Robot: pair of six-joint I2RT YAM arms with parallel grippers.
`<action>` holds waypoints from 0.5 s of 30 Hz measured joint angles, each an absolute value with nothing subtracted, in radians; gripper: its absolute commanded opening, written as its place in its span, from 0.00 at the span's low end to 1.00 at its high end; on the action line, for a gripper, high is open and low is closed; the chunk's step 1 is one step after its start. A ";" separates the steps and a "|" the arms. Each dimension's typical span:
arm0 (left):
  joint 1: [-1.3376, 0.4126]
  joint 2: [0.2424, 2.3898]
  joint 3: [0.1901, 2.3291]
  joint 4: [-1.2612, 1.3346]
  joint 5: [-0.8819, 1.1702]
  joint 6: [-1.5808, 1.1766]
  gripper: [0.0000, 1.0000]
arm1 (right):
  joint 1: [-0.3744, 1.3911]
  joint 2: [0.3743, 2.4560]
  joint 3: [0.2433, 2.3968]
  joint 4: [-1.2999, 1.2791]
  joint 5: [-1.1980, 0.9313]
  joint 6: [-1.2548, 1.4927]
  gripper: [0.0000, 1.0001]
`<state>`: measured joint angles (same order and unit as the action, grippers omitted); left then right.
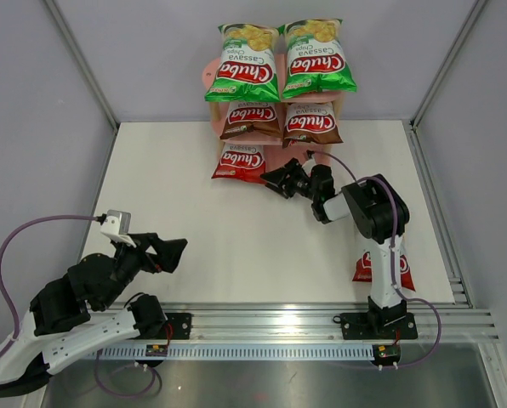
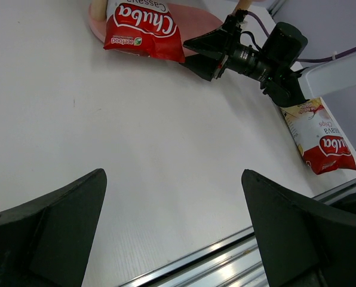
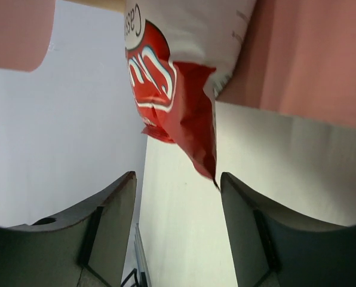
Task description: Place and organize the chips bags onto the shelf
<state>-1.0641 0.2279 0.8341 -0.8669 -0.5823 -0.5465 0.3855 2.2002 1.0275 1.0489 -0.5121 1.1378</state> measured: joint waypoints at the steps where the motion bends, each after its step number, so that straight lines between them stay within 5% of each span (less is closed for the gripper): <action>1: -1.064 0.228 0.834 -0.867 -0.583 -0.547 0.99 | 0.381 2.181 1.000 1.048 -0.512 1.133 0.66; 15: -1.064 0.306 0.830 -0.888 -0.620 -0.617 0.99 | 0.316 1.504 0.706 0.528 -0.375 0.851 0.81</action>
